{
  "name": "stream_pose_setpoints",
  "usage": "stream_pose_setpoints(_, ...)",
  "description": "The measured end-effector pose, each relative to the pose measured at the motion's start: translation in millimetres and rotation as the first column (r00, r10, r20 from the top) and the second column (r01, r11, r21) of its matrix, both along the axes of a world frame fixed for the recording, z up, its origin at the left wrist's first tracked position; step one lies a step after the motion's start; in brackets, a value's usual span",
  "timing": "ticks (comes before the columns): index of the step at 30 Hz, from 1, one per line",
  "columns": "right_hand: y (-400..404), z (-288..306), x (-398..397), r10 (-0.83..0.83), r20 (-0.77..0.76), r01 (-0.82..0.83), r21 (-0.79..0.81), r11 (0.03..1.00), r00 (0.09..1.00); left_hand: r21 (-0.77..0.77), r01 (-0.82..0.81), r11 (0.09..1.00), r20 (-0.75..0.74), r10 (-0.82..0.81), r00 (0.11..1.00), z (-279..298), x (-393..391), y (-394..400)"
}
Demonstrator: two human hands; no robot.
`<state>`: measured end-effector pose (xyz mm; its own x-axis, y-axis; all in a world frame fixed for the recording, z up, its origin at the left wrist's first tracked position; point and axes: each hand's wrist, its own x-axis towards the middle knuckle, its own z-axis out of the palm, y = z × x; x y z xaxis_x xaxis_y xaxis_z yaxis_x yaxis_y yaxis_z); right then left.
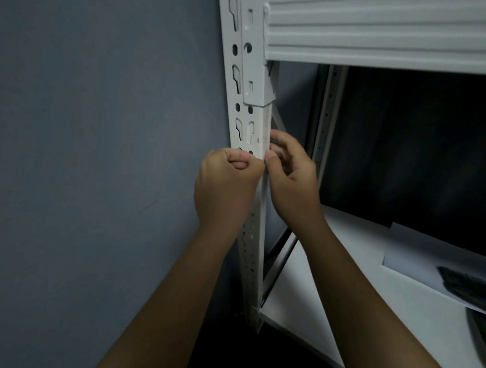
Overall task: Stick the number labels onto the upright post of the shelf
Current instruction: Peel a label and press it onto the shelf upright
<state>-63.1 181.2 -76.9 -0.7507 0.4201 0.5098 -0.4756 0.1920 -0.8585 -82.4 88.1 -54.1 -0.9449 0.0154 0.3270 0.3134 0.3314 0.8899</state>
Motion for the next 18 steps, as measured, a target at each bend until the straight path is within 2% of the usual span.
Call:
stream_pose_setpoints(6,-2.2,-1.6,-1.8,-0.002,-0.002,0.002,-0.035,0.999,1.0,-0.115,-0.071,0.991,-0.076,0.062,0.995,-2.3,-1.5,6.0)
stream_pose_setpoints(13,-1.2,-0.2,-0.5,0.019,0.009,-0.019,-0.041,0.999,1.0,-0.034,-0.039,0.999,-0.064,0.037,0.997,-5.6,-0.2,7.3)
stream_pose_setpoints(18,-2.7,0.6,1.4,0.022,0.016,-0.021,-0.038,0.999,1.0,-0.049,-0.052,0.997,-0.083,0.048,0.995,-4.3,4.0,7.0)
